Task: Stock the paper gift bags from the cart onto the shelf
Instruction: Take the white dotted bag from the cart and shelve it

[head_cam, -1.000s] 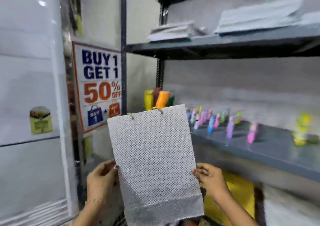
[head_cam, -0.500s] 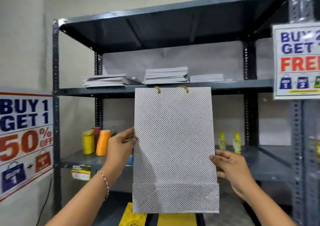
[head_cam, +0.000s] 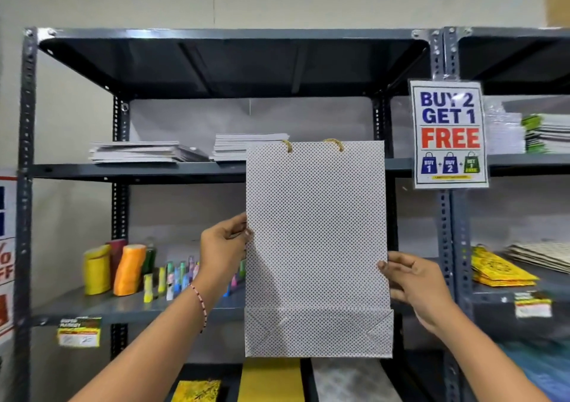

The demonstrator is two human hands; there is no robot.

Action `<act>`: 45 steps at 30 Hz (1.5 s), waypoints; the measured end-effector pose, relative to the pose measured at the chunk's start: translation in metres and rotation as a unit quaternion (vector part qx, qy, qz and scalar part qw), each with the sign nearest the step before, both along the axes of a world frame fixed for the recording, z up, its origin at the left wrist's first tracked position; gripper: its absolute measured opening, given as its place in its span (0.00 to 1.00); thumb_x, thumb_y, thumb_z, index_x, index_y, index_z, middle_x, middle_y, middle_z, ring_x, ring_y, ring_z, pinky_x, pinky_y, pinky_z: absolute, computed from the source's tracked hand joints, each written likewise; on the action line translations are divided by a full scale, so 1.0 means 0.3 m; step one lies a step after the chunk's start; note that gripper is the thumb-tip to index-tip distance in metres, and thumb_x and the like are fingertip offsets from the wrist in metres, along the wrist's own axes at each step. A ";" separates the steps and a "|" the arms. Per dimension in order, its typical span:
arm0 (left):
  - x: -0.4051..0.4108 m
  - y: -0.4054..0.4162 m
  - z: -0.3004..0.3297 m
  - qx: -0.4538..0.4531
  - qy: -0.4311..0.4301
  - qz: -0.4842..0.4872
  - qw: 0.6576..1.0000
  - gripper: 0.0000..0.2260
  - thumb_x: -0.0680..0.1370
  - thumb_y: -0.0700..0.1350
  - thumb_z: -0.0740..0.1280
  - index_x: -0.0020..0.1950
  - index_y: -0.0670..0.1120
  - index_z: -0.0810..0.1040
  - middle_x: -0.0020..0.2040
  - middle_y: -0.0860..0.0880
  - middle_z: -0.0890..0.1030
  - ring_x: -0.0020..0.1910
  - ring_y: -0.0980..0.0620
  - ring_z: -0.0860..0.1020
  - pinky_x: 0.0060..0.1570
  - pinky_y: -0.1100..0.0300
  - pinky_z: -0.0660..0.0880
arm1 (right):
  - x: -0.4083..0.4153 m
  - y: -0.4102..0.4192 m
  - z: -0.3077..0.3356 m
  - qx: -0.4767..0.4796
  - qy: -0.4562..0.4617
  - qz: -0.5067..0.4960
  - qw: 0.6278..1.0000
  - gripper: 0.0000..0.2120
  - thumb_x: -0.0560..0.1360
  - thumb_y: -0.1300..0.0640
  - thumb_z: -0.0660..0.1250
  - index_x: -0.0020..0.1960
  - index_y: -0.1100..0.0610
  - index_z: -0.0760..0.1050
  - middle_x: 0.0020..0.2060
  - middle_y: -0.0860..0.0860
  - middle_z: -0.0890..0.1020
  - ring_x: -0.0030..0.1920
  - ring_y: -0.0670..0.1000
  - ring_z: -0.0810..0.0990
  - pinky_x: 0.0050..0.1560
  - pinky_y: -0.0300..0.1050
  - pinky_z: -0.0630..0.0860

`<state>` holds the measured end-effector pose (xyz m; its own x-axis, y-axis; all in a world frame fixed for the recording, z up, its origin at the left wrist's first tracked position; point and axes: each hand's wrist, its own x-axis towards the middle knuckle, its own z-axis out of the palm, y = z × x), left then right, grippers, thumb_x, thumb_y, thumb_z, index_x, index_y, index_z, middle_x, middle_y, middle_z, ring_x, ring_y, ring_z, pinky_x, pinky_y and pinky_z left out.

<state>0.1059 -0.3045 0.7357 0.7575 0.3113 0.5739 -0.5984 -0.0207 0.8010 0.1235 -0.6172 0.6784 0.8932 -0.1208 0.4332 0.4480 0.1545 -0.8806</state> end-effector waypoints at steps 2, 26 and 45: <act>0.002 -0.015 -0.002 0.000 -0.001 -0.007 1.000 0.16 0.74 0.29 0.65 0.61 0.39 0.77 0.54 0.43 0.83 0.53 0.45 0.82 0.58 0.44 0.76 | -0.005 -0.013 -0.002 0.000 -0.002 -0.008 1.000 0.11 0.72 0.64 0.68 0.55 0.62 0.78 0.50 0.60 0.84 0.50 0.58 0.84 0.39 0.49 0.83; 0.079 -0.024 -0.389 -0.036 0.131 -0.042 0.990 0.16 0.74 0.32 0.66 0.61 0.42 0.78 0.53 0.45 0.84 0.51 0.46 0.82 0.53 0.47 0.80 | -0.004 -0.041 -0.348 0.012 0.114 -0.008 0.993 0.08 0.71 0.65 0.68 0.51 0.63 0.80 0.45 0.59 0.86 0.47 0.58 0.85 0.44 0.52 0.82; 0.137 -0.123 -1.247 0.046 0.407 -0.110 0.906 0.12 0.75 0.35 0.66 0.55 0.47 0.82 0.46 0.43 0.85 0.44 0.54 0.83 0.54 0.53 0.78 | -0.070 -0.182 -1.128 -0.054 0.372 -0.066 0.925 0.12 0.59 0.57 0.79 0.42 0.57 0.85 0.42 0.54 0.87 0.47 0.52 0.85 0.57 0.47 0.77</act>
